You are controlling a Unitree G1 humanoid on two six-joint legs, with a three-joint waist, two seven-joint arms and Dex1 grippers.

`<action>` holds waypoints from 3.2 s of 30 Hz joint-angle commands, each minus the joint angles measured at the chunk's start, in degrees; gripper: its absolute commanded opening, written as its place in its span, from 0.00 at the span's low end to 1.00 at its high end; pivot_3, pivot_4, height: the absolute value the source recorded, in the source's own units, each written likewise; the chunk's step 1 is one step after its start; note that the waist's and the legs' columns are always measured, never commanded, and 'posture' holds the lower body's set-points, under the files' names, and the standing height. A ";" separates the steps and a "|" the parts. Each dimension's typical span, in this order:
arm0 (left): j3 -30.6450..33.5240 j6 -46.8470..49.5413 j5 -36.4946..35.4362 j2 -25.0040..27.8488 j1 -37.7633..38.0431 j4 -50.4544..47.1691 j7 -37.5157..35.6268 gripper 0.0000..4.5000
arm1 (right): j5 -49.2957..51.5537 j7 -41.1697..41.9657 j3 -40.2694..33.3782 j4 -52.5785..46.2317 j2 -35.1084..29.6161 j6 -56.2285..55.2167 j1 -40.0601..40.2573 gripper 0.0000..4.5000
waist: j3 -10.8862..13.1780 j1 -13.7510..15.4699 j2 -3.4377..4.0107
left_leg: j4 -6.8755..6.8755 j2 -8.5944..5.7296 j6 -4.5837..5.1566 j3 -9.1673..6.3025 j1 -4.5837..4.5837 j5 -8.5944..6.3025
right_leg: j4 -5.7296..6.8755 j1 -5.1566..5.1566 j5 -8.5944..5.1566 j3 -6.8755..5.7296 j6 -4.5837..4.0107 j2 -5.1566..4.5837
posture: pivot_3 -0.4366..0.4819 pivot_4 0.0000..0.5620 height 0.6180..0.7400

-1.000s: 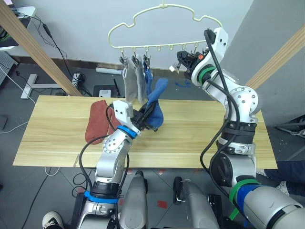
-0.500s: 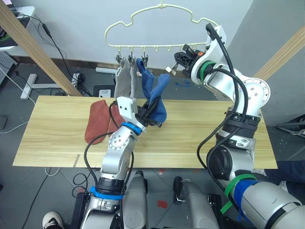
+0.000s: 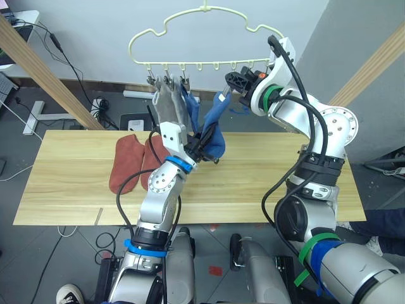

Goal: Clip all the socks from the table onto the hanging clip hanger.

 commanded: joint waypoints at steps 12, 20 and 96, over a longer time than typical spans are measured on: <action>-0.58 -1.63 0.17 -0.58 -5.38 5.39 -2.06 0.16 | 19.65 9.78 -2.90 -5.26 -10.78 14.35 1.76 1.00 | 0.02 -1.30 0.02 | 0.00 0.00 0.02 -0.03 -0.62 0.00 | 0.00 -0.55 0.05 0.01 -0.07 0.06 | 0.59 0.68 1.00; 2.54 8.40 -5.05 8.65 -1.62 1.33 -9.67 0.72 | 14.16 26.71 9.20 -19.84 -27.41 7.48 17.93 1.00 | 0.02 -2.09 0.03 | 0.00 -0.03 0.05 -0.04 -0.65 -0.01 | 0.02 -0.60 0.00 0.11 0.01 0.08 | 0.60 0.68 1.00; 25.17 18.96 -11.02 35.78 24.17 -15.18 -13.10 1.00 | -25.41 40.66 16.03 -30.35 -36.81 -32.11 59.99 1.00 | 0.07 0.15 0.13 | 0.03 0.11 -0.02 0.17 0.01 0.10 | 0.13 -0.21 0.01 0.32 0.08 0.11 | 0.70 0.67 1.00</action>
